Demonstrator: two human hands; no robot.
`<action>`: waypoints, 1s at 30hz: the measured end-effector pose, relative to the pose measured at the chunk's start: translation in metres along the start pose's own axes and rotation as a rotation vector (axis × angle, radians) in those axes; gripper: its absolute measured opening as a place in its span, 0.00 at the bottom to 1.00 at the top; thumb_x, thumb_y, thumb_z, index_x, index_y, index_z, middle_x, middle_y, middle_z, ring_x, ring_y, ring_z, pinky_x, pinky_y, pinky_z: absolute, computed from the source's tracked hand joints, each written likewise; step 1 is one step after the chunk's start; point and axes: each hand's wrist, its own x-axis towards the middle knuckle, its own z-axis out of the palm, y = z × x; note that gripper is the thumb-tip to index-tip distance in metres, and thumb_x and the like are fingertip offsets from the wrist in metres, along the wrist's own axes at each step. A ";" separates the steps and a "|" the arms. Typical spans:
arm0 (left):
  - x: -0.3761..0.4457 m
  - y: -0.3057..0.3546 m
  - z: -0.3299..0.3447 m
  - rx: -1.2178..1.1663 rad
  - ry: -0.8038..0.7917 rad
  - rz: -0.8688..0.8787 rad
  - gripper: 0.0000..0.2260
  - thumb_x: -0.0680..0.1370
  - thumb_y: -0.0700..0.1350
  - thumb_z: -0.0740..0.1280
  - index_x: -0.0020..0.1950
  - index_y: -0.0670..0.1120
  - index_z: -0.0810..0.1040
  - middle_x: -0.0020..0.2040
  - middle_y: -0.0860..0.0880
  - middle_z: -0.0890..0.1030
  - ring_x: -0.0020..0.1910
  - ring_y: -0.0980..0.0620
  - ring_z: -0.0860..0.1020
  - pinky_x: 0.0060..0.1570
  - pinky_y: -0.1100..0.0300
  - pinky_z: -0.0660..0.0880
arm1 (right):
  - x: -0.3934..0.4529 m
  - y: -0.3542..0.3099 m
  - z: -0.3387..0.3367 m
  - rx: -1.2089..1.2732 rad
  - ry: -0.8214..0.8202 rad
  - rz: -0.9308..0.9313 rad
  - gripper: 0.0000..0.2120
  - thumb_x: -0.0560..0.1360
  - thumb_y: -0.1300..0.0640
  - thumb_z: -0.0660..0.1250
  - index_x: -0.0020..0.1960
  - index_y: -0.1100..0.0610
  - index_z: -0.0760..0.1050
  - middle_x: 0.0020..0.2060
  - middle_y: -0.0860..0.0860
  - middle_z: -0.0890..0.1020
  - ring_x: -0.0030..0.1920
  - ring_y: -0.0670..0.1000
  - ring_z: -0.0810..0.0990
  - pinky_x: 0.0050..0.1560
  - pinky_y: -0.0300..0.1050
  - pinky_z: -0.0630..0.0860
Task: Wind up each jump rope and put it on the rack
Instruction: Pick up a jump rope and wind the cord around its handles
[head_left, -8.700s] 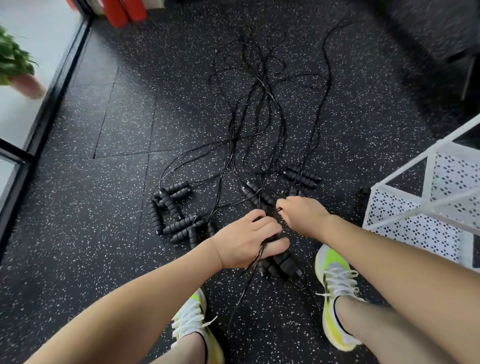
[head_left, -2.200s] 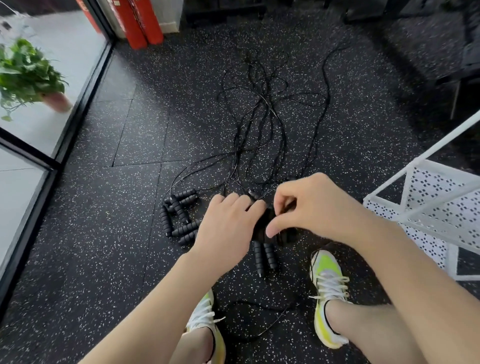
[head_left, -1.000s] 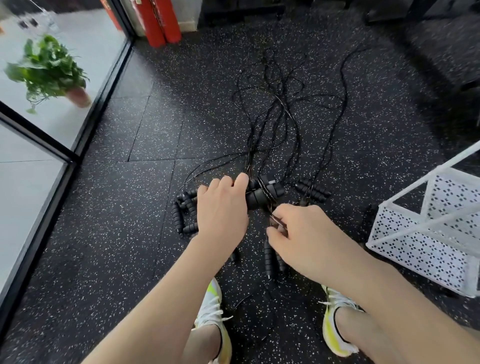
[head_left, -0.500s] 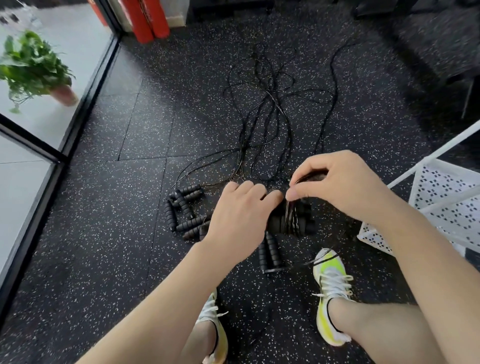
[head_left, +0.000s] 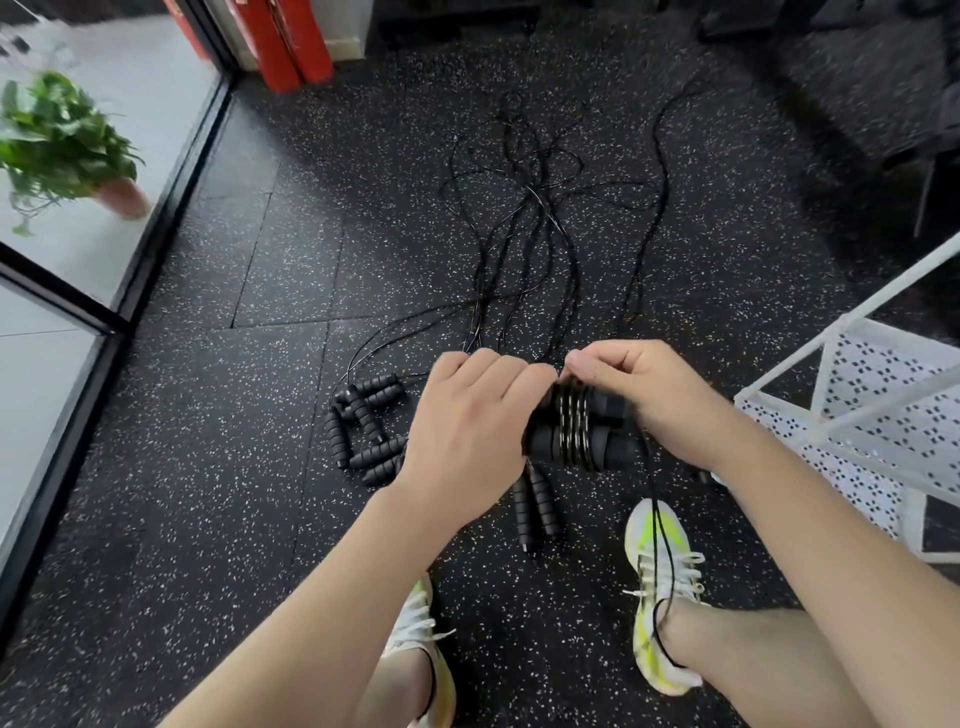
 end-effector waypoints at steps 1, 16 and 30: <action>0.000 -0.001 -0.001 -0.011 0.014 -0.037 0.18 0.68 0.35 0.69 0.56 0.47 0.81 0.45 0.52 0.80 0.45 0.46 0.76 0.48 0.51 0.69 | 0.001 0.003 0.007 0.088 0.012 0.037 0.15 0.81 0.53 0.65 0.45 0.65 0.79 0.35 0.54 0.80 0.38 0.46 0.78 0.42 0.41 0.76; 0.001 -0.023 0.001 0.271 -0.179 -0.452 0.15 0.69 0.37 0.71 0.53 0.47 0.76 0.44 0.49 0.79 0.45 0.42 0.77 0.45 0.50 0.67 | -0.018 -0.005 0.074 0.049 -0.026 0.312 0.14 0.86 0.55 0.54 0.52 0.62 0.75 0.28 0.50 0.76 0.21 0.45 0.63 0.22 0.37 0.58; -0.008 -0.016 0.014 0.258 -0.278 -0.301 0.14 0.67 0.42 0.75 0.49 0.49 0.75 0.42 0.50 0.78 0.43 0.43 0.77 0.41 0.52 0.62 | -0.031 -0.031 0.055 -0.734 0.118 -0.116 0.08 0.82 0.53 0.63 0.60 0.45 0.75 0.45 0.40 0.84 0.39 0.39 0.80 0.44 0.43 0.79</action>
